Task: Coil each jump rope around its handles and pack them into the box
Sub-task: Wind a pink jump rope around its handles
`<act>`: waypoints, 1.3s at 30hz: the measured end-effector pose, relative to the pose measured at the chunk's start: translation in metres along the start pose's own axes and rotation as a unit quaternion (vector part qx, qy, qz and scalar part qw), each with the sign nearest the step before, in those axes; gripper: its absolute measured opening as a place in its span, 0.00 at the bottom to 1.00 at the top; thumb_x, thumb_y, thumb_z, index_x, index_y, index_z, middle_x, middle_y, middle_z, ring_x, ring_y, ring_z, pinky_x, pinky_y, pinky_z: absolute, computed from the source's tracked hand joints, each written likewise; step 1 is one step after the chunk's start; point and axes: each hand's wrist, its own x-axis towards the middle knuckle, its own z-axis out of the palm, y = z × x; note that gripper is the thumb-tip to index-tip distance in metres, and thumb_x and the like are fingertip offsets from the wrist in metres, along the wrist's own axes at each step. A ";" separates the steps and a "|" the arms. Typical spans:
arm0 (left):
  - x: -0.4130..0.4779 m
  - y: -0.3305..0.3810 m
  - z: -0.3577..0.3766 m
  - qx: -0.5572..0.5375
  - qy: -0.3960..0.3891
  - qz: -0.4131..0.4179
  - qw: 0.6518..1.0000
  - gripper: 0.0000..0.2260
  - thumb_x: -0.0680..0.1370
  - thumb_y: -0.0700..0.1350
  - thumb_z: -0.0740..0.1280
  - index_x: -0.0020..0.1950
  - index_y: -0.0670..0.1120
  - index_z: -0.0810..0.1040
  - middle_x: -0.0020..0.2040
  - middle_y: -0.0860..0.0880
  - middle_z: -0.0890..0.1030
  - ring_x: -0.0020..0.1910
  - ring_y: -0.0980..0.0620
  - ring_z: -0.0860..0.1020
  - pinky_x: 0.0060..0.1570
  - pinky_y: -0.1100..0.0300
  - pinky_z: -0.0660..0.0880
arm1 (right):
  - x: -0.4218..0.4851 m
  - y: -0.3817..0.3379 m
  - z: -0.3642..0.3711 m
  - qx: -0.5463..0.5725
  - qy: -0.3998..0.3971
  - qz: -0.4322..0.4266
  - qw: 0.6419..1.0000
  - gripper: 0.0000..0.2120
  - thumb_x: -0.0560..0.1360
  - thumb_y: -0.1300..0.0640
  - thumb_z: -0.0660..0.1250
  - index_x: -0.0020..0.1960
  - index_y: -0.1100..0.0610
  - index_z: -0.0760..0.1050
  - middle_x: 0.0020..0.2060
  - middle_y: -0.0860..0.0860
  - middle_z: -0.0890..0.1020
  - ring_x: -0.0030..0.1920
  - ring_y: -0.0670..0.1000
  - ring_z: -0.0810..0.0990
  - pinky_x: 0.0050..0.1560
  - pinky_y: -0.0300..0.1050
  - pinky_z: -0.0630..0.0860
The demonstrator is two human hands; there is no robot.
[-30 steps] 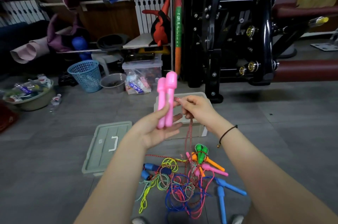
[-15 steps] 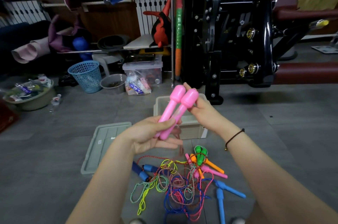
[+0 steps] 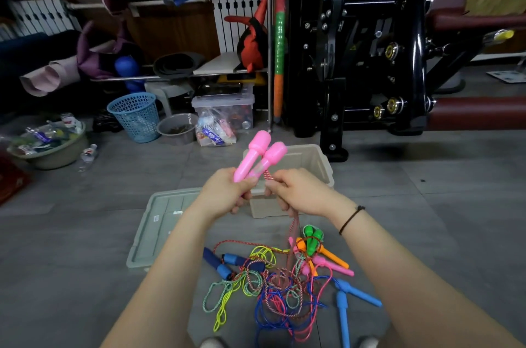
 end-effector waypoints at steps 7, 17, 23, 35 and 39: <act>0.006 -0.001 0.007 0.401 -0.059 0.058 0.912 0.08 0.74 0.52 0.70 0.41 0.50 0.76 0.39 0.49 0.78 0.41 0.47 0.76 0.41 0.58 0.70 | -0.002 0.014 -0.028 -0.111 0.116 -0.031 0.986 0.19 0.72 0.43 0.69 0.29 0.55 0.77 0.21 0.48 0.72 0.26 0.45 0.70 0.32 0.42 0.66; -0.021 0.019 -0.001 0.262 -0.286 0.111 0.915 0.06 0.74 0.46 0.72 0.40 0.52 0.76 0.27 0.58 0.76 0.27 0.62 0.70 0.29 0.68 0.66 | -0.011 0.018 -0.036 0.131 -0.034 0.014 0.991 0.21 0.72 0.46 0.69 0.28 0.58 0.68 0.22 0.48 0.64 0.24 0.45 0.62 0.27 0.35 0.61; -0.030 0.017 0.003 -0.050 -0.205 0.122 0.970 0.03 0.76 0.40 0.69 0.45 0.44 0.76 0.33 0.52 0.78 0.27 0.57 0.69 0.23 0.66 0.66 | -0.014 0.002 -0.031 0.338 -0.008 0.039 0.940 0.11 0.78 0.67 0.58 0.41 0.55 0.73 0.27 0.47 0.71 0.27 0.44 0.70 0.33 0.40 0.72; 0.004 -0.009 -0.020 0.154 0.113 0.022 0.981 0.09 0.76 0.51 0.68 0.41 0.46 0.80 0.34 0.49 0.83 0.31 0.52 0.76 0.36 0.59 0.71 | -0.012 -0.001 -0.015 0.089 -0.013 -0.045 0.995 0.09 0.77 0.55 0.65 0.51 0.59 0.81 0.27 0.45 0.73 0.28 0.44 0.73 0.33 0.35 0.71; 0.003 -0.005 0.000 0.313 0.065 0.042 0.946 0.15 0.77 0.55 0.66 0.53 0.44 0.74 0.47 0.43 0.82 0.48 0.42 0.78 0.41 0.56 0.69 | -0.006 0.008 -0.015 -0.038 0.059 -0.099 0.993 0.07 0.75 0.51 0.68 0.45 0.54 0.82 0.29 0.46 0.77 0.31 0.43 0.72 0.37 0.43 0.70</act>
